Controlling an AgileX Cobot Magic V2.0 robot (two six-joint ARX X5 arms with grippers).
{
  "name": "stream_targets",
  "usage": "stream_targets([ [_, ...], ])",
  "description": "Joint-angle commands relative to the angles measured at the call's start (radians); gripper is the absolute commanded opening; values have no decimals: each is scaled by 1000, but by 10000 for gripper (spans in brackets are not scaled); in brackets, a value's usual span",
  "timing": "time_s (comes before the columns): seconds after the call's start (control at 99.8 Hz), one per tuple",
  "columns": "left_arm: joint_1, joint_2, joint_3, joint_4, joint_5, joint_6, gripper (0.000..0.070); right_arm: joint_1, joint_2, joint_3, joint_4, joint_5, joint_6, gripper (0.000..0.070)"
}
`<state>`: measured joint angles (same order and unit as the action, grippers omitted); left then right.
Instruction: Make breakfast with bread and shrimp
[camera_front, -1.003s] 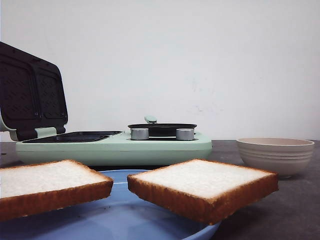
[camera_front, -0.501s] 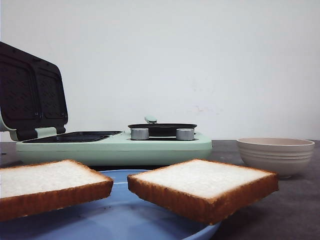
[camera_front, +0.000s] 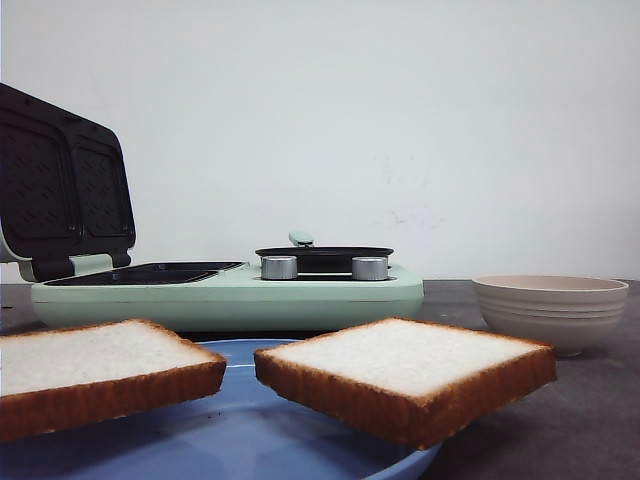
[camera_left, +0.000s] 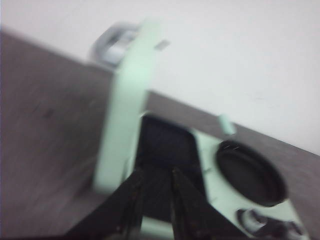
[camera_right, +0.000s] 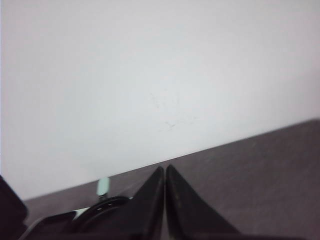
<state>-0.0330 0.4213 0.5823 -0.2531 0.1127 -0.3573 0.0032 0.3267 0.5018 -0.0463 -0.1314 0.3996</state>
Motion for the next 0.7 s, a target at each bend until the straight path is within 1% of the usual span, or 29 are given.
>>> stream_targets([
  [0.0, -16, 59, 101, 9, 9, 88, 15, 2, 45, 66, 7, -10, -108, 0],
  [0.05, -30, 93, 153, 8, 9, 115, 19, 1, 72, 100, 7, -29, -123, 0],
  [0.11, -43, 115, 192, 8, 9, 147, 51, 1, 87, 125, 7, -55, -127, 0],
  [0.15, -50, 119, 204, 7, 9, 161, 104, 2, 90, 133, 7, -73, -127, 26],
  [0.17, -53, 119, 205, 7, 9, 162, 138, 2, 90, 134, 7, -82, -127, 62],
  [0.201, -57, 119, 206, 6, 9, 162, 195, 2, 89, 134, 7, -91, -126, 141],
  [0.251, -62, 118, 206, -14, 9, 157, 287, 2, 89, 134, -3, -109, -125, 302],
  [0.301, -66, 118, 206, -50, 9, 152, 355, 2, 89, 134, -24, -116, -118, 451],
  [0.331, -68, 119, 206, -83, 11, 137, 379, 2, 89, 134, -39, -119, -117, 514],
  [0.361, -69, 122, 206, -110, 11, 125, 399, 2, 89, 134, -55, -127, -117, 550],
  [0.391, -69, 126, 206, -143, 11, 111, 410, 2, 89, 134, -70, -132, -116, 561],
  [0.481, -68, 153, 206, -251, 16, 63, 440, 2, 89, 134, -110, -135, -116, 561],
  [0.511, -68, 167, 206, -286, 27, 47, 440, 2, 89, 134, -119, -134, -116, 561],
  [0.571, -68, 209, 206, -364, 74, 29, 440, 3, 89, 134, -135, -135, -116, 561],
  [0.692, -68, 306, 206, -473, 180, 27, 440, 18, 89, 134, -149, -135, -116, 561],
])
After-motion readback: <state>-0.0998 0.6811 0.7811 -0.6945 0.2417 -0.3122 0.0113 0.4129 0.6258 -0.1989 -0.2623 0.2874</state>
